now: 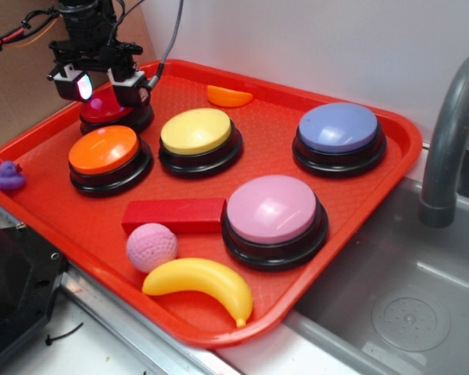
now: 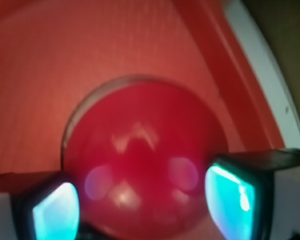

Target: Push the red button.

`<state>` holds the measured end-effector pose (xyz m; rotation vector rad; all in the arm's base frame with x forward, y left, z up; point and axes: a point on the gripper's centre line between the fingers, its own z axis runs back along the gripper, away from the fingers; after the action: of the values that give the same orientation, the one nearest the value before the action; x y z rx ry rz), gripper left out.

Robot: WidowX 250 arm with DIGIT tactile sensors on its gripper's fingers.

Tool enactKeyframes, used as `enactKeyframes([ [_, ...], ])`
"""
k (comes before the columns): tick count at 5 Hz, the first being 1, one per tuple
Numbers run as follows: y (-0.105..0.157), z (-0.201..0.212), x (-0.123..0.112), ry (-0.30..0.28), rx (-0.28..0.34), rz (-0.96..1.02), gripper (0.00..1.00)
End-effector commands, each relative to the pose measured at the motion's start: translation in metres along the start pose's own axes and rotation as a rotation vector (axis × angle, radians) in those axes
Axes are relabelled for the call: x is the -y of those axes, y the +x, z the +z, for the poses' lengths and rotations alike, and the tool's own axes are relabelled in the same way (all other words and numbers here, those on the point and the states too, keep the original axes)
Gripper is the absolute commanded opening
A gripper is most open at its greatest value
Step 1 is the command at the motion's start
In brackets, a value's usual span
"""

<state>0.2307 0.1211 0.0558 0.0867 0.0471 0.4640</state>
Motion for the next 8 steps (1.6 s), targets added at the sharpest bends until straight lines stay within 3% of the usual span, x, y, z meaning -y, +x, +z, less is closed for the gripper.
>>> enactKeyframes([
  [1,0.014,0.049,-0.019,-0.032,0.081,0.033,1.0],
  [2,0.013,0.051,-0.021,-0.059,0.085,0.035,1.0],
  [4,0.011,0.066,-0.021,-0.053,0.125,0.036,1.0],
  [8,0.009,0.083,-0.013,-0.031,0.148,0.02,1.0],
])
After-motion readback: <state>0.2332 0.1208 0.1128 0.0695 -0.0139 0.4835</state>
